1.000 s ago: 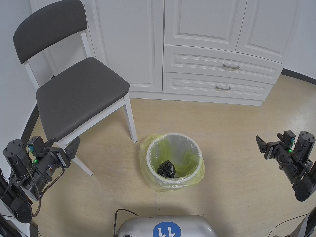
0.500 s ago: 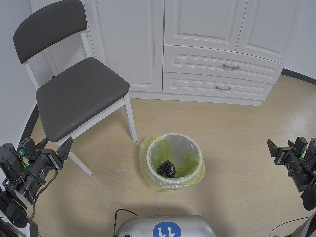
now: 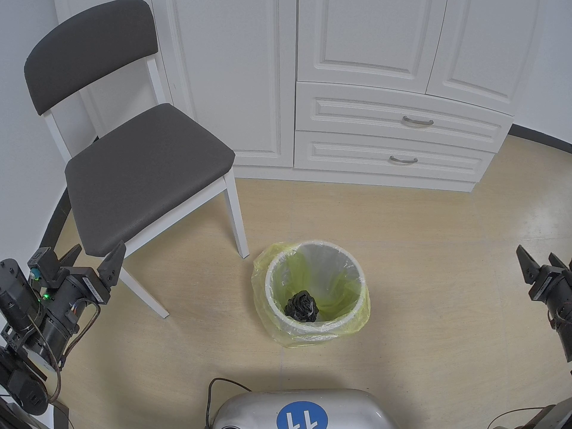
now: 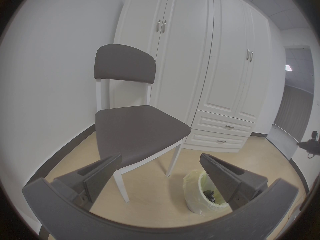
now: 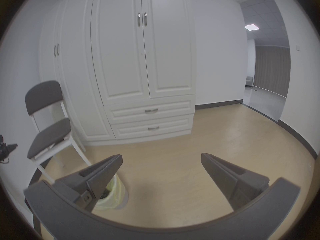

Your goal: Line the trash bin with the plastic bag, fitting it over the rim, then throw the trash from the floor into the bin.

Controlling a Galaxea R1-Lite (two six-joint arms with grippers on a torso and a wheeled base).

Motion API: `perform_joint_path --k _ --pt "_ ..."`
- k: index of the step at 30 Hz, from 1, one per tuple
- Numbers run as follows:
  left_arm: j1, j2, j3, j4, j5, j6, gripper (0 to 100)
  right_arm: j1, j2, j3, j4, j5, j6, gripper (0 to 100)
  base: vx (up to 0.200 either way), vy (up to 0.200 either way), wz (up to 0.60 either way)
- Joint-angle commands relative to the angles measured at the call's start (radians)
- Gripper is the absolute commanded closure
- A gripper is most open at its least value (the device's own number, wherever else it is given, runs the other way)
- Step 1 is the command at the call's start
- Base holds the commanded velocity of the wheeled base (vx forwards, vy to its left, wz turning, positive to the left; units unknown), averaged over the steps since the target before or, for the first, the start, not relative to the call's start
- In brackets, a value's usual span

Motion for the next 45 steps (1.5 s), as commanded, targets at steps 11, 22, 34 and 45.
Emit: perform_joint_path --k 11,22,34,45 --pt "-0.091 -0.155 0.017 0.002 0.011 0.084 0 -0.014 -0.637 0.011 0.298 -0.008 -0.084 0 0.000 0.000 0.00" --pt "-0.091 -0.419 0.017 0.174 0.013 0.183 0 -0.122 -0.880 -0.050 0.507 0.001 -0.088 0 0.000 0.000 0.00" --pt "-0.089 -0.815 0.017 0.529 0.125 0.177 0 -0.123 -1.122 -0.053 0.674 0.024 -0.087 0 0.000 0.000 0.00" --pt "-0.051 -1.147 -0.072 0.917 0.194 0.173 0 -0.088 -1.194 -0.086 0.754 -0.021 -0.104 0 0.000 0.000 0.00"
